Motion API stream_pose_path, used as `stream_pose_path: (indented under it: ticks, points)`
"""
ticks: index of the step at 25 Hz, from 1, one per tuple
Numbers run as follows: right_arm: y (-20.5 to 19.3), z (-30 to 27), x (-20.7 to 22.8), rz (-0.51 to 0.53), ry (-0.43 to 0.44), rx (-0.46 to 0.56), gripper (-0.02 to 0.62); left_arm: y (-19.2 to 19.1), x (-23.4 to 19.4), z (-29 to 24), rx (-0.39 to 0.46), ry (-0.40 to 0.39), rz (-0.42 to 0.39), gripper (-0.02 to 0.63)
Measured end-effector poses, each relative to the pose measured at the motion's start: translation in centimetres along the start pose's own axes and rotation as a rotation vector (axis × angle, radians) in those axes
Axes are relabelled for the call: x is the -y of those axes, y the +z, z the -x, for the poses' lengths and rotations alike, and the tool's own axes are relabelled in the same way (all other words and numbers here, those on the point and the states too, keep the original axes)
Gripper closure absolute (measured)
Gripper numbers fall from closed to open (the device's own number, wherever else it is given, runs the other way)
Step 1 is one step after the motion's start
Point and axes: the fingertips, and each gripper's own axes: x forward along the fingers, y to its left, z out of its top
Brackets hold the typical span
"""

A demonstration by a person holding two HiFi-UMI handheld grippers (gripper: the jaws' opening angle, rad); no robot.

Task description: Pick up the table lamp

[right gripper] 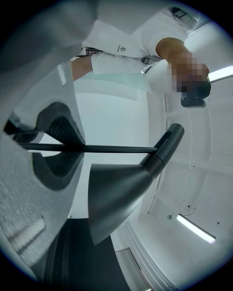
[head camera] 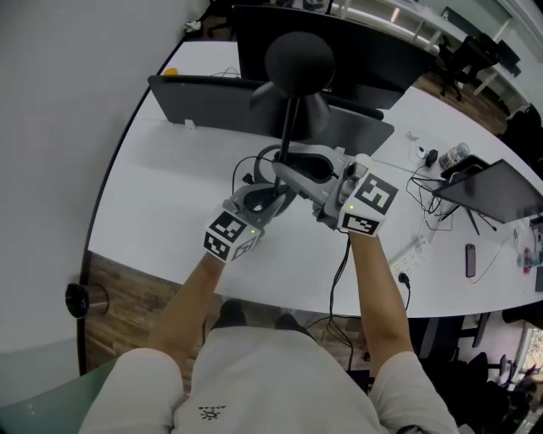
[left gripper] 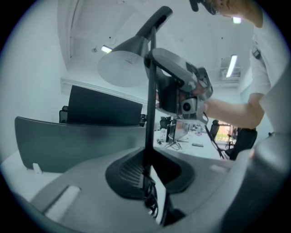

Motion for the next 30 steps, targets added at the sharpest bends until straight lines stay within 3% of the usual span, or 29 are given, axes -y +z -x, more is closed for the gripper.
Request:
stream_pose_path:
  ticks: [30]
  points:
    - [7.2, -0.4, -0.3, 0.063, -0.002, 0.005, 0.554, 7.2, 0.6, 1.9, 0.077, 0.023, -0.030, 0.555]
